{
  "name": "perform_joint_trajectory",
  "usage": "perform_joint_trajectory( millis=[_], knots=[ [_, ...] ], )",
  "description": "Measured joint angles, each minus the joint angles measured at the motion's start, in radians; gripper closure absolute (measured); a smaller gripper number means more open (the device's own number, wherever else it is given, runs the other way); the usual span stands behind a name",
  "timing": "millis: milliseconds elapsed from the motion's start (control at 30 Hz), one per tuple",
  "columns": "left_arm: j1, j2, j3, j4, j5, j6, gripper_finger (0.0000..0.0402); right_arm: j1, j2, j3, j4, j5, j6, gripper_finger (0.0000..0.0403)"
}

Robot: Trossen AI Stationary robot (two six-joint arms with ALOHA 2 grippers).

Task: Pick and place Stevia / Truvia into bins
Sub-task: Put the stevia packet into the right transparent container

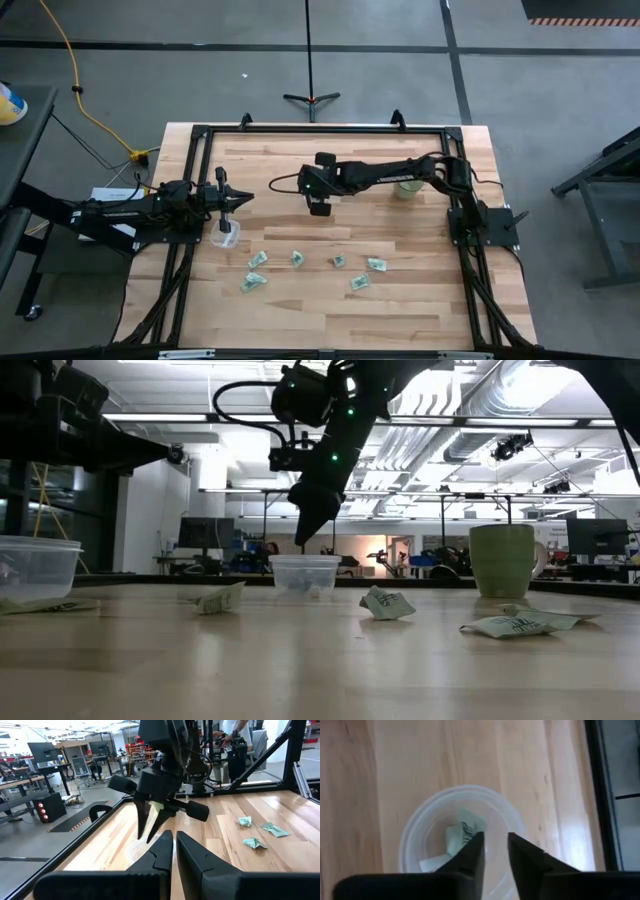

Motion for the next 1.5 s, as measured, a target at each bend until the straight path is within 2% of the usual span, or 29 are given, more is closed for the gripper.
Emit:
perform_joint_trajectory(
  millis=[67,200,300,467,533,633,733,933,1067,1300,1500],
  knots=[
    [0.000,0.000,0.000,0.000,0.000,0.000,0.0341,0.003,0.000,0.004,-0.006,0.001,0.005,0.0298],
    [0.000,0.000,0.000,0.000,0.000,0.000,0.0341,0.017,0.000,0.062,-0.085,-0.132,0.039,0.0256],
    [0.000,0.000,0.000,0.000,0.000,0.000,0.0342,0.040,0.000,0.123,-0.139,-0.287,0.059,0.0236],
    [0.000,0.000,0.000,0.000,0.000,0.000,0.0341,0.105,-0.001,0.209,-0.348,-0.632,0.061,0.0226],
    [0.000,0.000,0.000,0.000,0.000,0.000,0.0341,0.139,-0.001,0.207,-0.435,-0.682,0.081,0.0228],
    [0.000,0.000,0.000,0.000,0.000,0.000,0.0341,0.187,-0.001,0.162,-0.486,-0.675,0.110,0.0232],
    [0.000,0.000,0.000,0.000,0.000,0.000,0.0341,0.230,0.000,0.099,-0.467,-0.658,0.155,0.0237],
    [0.000,0.000,0.000,0.000,0.000,0.000,0.0341,0.281,0.000,-0.002,-0.374,-0.524,0.250,0.0242],
    [0.000,0.000,0.000,0.000,0.000,0.000,0.0342,0.282,0.000,-0.033,-0.313,-0.477,0.294,0.0239],
    [0.000,0.000,0.000,0.000,0.000,0.000,0.0341,0.281,0.000,-0.112,-0.246,-0.525,0.296,0.0234],
    [0.000,0.000,0.000,0.000,0.000,0.000,0.0341,0.277,0.000,-0.113,-0.206,-0.523,0.292,0.0247]
  ],
)
